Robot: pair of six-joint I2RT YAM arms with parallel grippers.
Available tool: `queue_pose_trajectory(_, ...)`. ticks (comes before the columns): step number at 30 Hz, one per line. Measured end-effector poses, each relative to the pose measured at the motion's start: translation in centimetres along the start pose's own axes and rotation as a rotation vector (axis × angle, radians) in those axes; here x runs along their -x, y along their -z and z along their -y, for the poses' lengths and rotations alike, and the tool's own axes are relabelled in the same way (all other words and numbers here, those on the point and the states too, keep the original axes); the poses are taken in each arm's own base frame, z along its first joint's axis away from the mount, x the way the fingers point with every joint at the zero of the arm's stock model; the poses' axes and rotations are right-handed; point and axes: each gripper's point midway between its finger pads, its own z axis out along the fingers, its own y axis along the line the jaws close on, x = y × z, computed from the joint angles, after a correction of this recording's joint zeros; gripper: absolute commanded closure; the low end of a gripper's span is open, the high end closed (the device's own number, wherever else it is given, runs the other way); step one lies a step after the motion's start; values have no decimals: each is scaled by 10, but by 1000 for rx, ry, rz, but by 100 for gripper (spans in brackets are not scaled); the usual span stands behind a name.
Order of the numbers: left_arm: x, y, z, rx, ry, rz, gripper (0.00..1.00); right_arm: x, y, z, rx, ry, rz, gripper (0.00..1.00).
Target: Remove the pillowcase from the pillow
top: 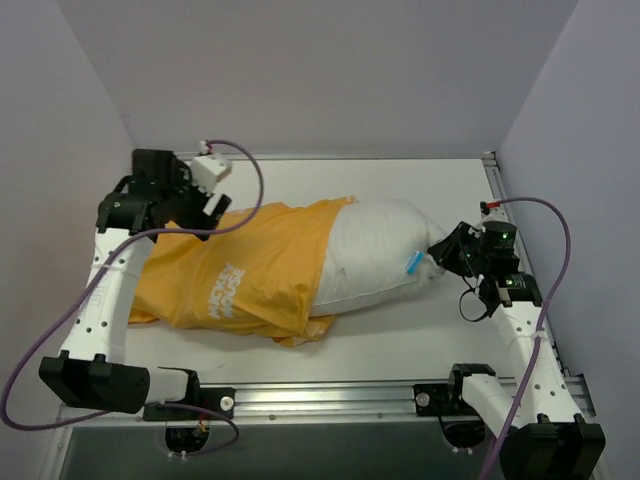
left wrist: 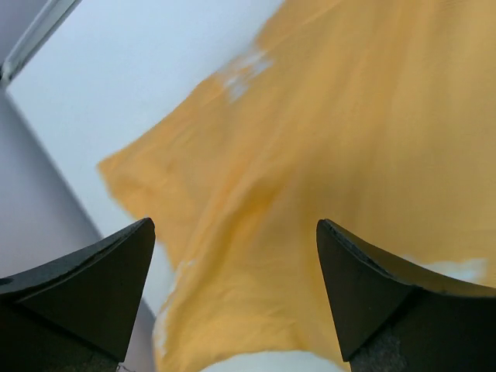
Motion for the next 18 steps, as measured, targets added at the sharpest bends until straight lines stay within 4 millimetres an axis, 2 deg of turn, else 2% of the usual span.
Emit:
queue_pose_trajectory(2, 33, 4, 61, -129, -106, 60, 6, -2, 3, -7, 24, -1, 1, 100)
queue_pose_trajectory(3, 40, 5, 87, -182, -150, 69, 6, -3, 4, -10, 33, -1, 3, 100)
queue_pose_trajectory(5, 40, 7, 127, -272, -211, 42, 6, -2, 5, -11, 39, -1, 5, 100)
queue_pose_trajectory(9, 37, -8, 161, -334, -260, -56, 6, -8, 3, -8, 32, -3, -5, 100)
queue_pose_trajectory(12, 58, -27, 185, -373, -269, -75, 6, -20, -2, 1, 15, -9, -29, 100)
queue_pose_trajectory(14, 69, -44, 204, -408, -281, -89, 0, -29, -4, 8, 2, -17, -41, 100)
queue_pose_trajectory(16, 67, -59, 221, -443, -288, -124, 24, -34, -5, 11, -4, -22, -45, 100)
queue_pose_trajectory(17, 62, -66, 228, -462, -292, -152, 49, -36, -5, 13, -6, -25, -44, 100)
queue_pose_trajectory(18, 55, -71, 235, -479, -292, -184, 64, -37, -5, 14, -9, -28, -43, 100)
